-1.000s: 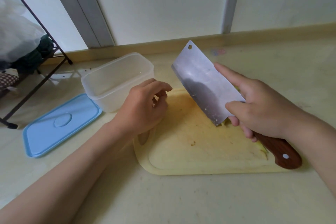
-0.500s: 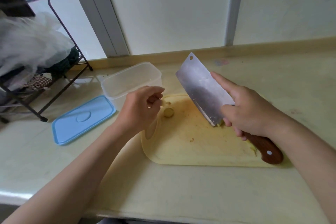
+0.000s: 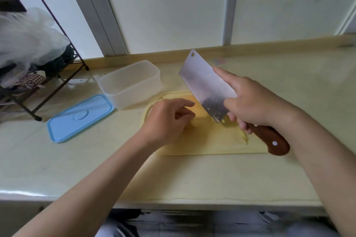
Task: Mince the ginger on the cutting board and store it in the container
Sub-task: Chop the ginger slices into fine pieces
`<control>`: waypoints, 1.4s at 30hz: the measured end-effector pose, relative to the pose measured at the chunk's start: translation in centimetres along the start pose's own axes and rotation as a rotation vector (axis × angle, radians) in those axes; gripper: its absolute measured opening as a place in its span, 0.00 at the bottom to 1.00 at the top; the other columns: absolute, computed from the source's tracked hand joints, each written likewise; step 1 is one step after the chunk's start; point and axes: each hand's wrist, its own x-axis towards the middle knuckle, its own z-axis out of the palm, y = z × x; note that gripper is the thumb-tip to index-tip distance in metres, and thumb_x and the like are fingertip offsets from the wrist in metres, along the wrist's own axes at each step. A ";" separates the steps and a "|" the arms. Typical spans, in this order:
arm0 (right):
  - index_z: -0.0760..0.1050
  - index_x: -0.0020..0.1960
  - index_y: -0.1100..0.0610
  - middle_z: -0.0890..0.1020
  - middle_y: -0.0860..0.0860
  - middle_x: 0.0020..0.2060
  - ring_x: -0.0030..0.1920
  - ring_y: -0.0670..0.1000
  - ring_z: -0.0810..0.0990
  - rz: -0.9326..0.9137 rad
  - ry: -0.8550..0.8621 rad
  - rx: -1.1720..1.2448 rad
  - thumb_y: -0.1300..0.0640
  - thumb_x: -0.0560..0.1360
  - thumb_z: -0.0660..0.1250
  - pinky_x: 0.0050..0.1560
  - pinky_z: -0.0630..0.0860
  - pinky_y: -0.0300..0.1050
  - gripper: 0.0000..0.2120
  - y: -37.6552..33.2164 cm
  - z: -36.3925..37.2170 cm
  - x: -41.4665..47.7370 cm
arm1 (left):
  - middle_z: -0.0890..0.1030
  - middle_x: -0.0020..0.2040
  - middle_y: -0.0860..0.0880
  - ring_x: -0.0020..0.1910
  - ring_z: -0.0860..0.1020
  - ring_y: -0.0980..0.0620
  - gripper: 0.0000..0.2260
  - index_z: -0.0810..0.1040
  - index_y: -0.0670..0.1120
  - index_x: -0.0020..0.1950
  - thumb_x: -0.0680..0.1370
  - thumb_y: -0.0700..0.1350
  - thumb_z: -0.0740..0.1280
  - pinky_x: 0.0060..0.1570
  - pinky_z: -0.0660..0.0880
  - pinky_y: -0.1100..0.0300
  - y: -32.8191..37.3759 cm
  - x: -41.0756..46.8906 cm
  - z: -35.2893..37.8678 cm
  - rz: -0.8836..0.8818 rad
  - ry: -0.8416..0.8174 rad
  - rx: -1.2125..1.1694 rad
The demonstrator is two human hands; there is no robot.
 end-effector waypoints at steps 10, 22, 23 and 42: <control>0.49 0.79 0.26 0.75 0.43 0.39 0.22 0.50 0.78 0.009 0.001 -0.125 0.65 0.77 0.56 0.27 0.83 0.53 0.43 -1.1 2.7 -3.2 | 0.78 0.42 0.47 0.39 0.74 0.45 0.13 0.87 0.48 0.51 0.77 0.50 0.63 0.44 0.74 0.55 -3.2 -1.5 -1.3 0.436 -0.040 0.395; 0.44 0.79 0.26 0.78 0.50 0.32 0.22 0.51 0.79 0.041 -0.104 -0.438 0.62 0.78 0.55 0.28 0.83 0.54 0.43 -3.5 3.7 -2.5 | 0.73 0.45 0.46 0.40 0.71 0.44 0.18 0.83 0.49 0.56 0.81 0.55 0.57 0.43 0.71 0.47 -4.7 -1.7 -1.5 0.546 -0.086 0.527; 0.44 0.79 0.26 0.77 0.50 0.34 0.21 0.50 0.79 0.060 -0.119 -0.450 0.62 0.78 0.55 0.27 0.83 0.53 0.43 -3.9 3.8 -1.9 | 0.72 0.45 0.46 0.41 0.71 0.44 0.19 0.83 0.49 0.55 0.81 0.56 0.56 0.43 0.71 0.47 -4.7 -1.7 -1.4 0.542 -0.089 0.533; 0.45 0.80 0.28 0.79 0.50 0.32 0.20 0.48 0.77 0.028 -0.053 -0.485 0.63 0.77 0.57 0.28 0.82 0.49 0.44 -4.6 5.0 -0.4 | 0.70 0.43 0.48 0.40 0.70 0.44 0.20 0.83 0.53 0.56 0.80 0.58 0.53 0.44 0.71 0.47 -5.1 -1.6 -1.3 0.492 -0.081 0.501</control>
